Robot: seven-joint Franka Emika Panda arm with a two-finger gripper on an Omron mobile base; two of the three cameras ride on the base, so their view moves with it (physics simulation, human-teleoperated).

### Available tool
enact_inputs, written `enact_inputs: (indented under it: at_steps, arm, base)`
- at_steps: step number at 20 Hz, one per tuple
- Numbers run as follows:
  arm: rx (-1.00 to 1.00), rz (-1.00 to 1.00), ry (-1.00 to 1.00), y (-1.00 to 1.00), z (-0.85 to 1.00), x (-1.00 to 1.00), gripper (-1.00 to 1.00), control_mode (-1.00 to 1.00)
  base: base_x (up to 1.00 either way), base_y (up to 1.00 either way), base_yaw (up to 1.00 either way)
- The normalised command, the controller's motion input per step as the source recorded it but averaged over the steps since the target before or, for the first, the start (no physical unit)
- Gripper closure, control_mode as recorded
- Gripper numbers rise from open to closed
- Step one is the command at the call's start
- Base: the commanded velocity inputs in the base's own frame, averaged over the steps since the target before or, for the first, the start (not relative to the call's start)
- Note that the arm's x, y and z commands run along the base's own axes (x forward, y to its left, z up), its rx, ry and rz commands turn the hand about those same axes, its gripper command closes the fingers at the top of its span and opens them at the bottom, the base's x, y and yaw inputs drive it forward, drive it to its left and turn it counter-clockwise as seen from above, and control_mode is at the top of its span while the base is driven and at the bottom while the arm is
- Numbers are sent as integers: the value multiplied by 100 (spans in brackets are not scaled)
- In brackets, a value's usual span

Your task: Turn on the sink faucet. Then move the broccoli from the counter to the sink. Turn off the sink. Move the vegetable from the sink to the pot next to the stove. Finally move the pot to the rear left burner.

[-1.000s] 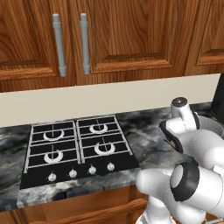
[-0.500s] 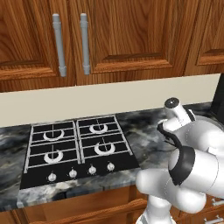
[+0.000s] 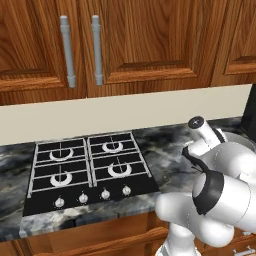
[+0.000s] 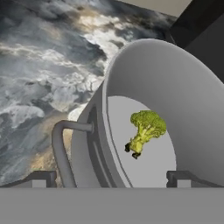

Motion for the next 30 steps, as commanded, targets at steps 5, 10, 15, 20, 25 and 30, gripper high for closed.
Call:
enact_inputs:
  at_steps: [5, 10, 15, 20, 25, 30]
  arm:
    - [-4, 0, 0, -2, -9, -8, -100, -100]
    - [-4, 0, 1, -5, -18, 0, -100, -100]
    - [-2, 0, 0, 0, -19, 0, -100, -100]
    - [-3, 0, 0, 0, -16, 0, 100, -100]
    - [-1, 0, 0, 0, -3, 0, 100, -100]
    - [0, 0, 0, 0, -2, 0, 100, -100]
  base:
    - [0, 0, 0]
    - [0, 0, 0]
    - [0, 0, 0]
    - [0, 0, 0]
    - [0, 0, 0]
    - [0, 0, 0]
